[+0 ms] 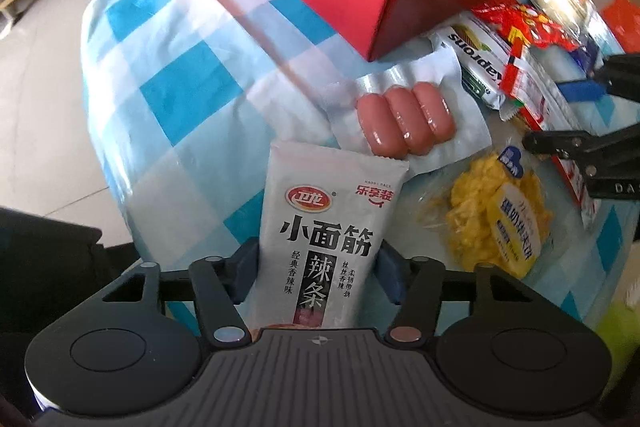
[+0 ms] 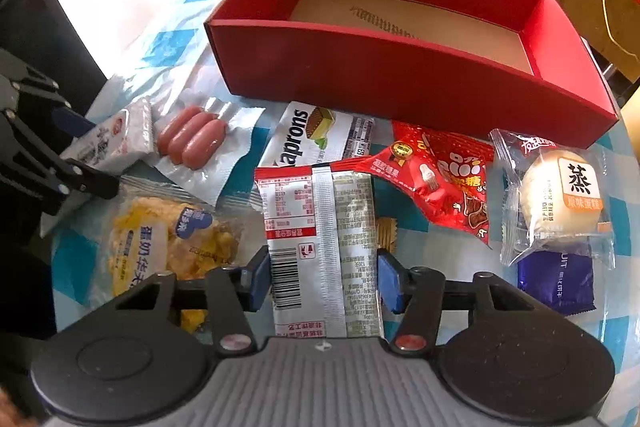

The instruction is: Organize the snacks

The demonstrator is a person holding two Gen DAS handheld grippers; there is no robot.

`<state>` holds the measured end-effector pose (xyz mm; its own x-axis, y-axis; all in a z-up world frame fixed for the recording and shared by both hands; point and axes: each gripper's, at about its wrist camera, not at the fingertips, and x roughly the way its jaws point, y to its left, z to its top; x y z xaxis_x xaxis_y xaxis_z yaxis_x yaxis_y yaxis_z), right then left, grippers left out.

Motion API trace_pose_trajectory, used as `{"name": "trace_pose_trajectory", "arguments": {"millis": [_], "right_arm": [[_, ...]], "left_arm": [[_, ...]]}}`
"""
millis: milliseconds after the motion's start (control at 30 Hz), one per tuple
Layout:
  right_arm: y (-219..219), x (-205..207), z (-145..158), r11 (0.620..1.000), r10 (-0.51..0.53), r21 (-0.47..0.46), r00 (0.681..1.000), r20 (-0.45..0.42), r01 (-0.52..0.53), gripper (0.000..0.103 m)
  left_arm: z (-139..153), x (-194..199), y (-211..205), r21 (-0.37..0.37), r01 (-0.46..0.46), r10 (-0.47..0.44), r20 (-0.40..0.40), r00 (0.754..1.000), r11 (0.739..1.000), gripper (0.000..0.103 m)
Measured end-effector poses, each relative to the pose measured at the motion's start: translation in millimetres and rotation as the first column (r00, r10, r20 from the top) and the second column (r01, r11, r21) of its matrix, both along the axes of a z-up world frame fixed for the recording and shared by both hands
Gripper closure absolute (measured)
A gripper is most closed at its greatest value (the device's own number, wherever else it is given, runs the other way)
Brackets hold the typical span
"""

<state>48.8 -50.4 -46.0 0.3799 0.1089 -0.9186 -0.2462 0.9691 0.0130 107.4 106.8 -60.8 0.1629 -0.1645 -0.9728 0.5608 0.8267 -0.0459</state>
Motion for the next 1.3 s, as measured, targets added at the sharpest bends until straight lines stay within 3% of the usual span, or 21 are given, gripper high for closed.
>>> {"name": "trace_pose_trajectory", "arguments": {"millis": [233, 400, 600, 800, 1300], "right_arm": [[-5, -6, 7, 1.0, -0.01, 0.03, 1.0, 0.02, 0.01, 0.06], [-12, -11, 15, 0.998, -0.019, 0.061, 0.999, 0.041, 0.016, 0.061], [-19, -22, 27, 0.995, -0.013, 0.095, 0.997, 0.072, 0.006, 0.062], [-32, -30, 39, 0.992, -0.04, 0.125, 0.995, 0.095, 0.028, 0.063], [-69, -58, 65, 0.961, -0.117, 0.265, 0.982, 0.147, 0.075, 0.064]], "left_arm": [[6, -20, -12, -0.002, -0.103, 0.103, 0.053, 0.993, 0.995, 0.047], [16, -26, -6, -0.061, -0.206, 0.21, 0.073, 0.975, 0.977, 0.048], [36, -31, -10, -0.132, -0.265, 0.279, 0.1, 0.955, 0.955, 0.049], [49, -34, -28, -0.187, -0.274, 0.299, 0.123, 0.946, 0.943, 0.049], [64, -50, -78, -0.238, -0.238, 0.276, 0.14, 0.951, 0.942, 0.049]]}}
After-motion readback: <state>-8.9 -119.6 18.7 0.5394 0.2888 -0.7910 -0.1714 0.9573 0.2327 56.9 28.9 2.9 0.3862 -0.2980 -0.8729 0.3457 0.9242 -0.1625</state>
